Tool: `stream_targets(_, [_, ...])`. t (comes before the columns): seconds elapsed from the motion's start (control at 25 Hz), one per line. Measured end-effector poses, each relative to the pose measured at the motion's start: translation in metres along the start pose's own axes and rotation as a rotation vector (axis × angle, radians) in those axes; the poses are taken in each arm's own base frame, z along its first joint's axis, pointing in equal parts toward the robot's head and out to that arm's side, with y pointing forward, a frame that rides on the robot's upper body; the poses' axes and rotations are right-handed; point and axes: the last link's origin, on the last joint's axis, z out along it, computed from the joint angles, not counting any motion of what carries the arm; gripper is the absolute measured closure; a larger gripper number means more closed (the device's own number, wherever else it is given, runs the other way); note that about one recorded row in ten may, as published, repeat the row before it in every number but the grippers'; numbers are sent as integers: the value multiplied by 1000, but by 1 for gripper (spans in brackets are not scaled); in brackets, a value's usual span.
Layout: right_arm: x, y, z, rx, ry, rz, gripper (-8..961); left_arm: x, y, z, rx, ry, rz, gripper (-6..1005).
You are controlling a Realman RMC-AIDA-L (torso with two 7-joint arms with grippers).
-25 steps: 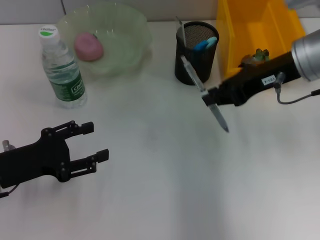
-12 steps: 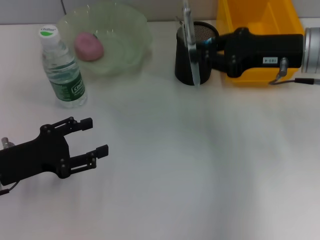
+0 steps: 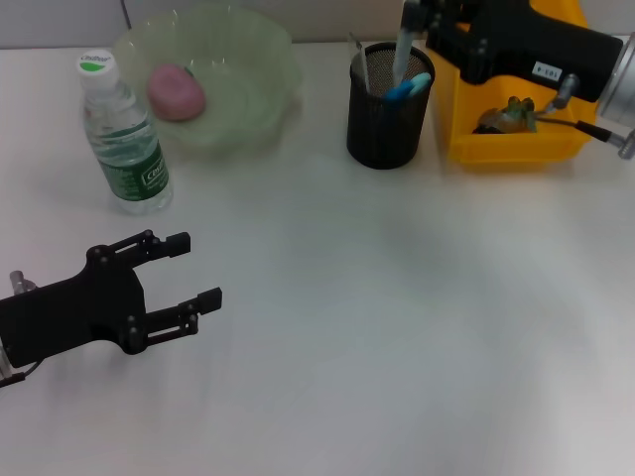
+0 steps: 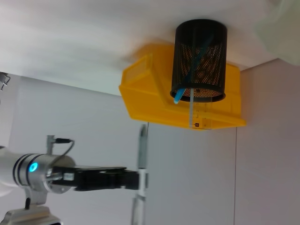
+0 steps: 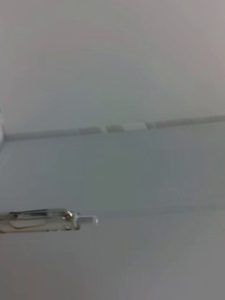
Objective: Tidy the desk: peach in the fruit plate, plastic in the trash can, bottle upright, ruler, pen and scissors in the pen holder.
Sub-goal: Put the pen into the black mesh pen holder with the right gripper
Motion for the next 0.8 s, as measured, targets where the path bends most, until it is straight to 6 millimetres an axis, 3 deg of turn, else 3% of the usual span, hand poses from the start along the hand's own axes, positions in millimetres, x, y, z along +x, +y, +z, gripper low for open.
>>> stream_targets(0.36, [15,-8,7,184,-139,-87,749,1,0,2,0,9,-4,210])
stream_targets(0.8, [33,-17,19,364,-118,-126,729,3,-3,1,28,32,-21,209])
